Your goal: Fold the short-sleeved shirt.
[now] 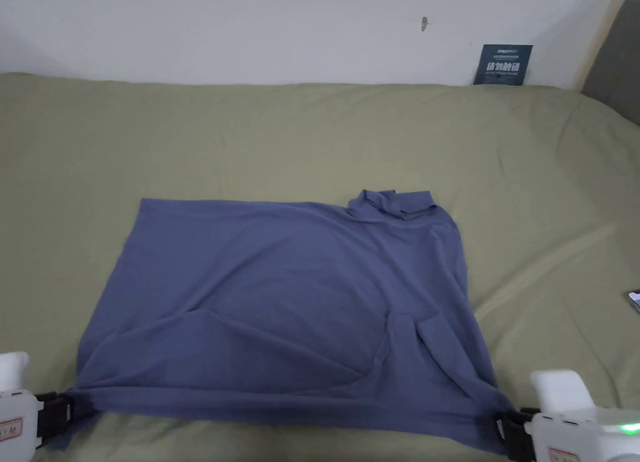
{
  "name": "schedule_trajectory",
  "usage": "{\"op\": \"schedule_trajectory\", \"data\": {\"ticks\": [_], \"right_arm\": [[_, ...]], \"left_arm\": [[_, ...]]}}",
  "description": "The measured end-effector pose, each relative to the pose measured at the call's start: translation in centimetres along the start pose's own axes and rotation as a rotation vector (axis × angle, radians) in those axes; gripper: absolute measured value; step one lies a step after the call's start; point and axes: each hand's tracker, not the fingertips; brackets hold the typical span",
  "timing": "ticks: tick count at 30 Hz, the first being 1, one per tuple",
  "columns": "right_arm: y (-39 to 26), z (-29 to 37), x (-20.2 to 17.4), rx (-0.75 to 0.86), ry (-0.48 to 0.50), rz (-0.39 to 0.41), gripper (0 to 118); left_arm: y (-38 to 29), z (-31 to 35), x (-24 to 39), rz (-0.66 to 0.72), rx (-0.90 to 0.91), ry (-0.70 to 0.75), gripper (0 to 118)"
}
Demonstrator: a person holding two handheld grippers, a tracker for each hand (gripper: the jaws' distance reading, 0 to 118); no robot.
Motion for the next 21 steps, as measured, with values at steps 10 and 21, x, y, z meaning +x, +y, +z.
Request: {"op": "schedule_trajectory", "data": {"ticks": [10,21], "right_arm": [[7.0,4.5,-0.1,0.168,-0.014,0.016,7],[21.7,-3.8,-0.2,0.161,-0.072,0.063,7]], "left_arm": [[5.7,2.1,0.5,-0.1,0.07,-0.025,1],[18.1,-4.6,2.9,-0.158,0.059,-0.021,1]]}}
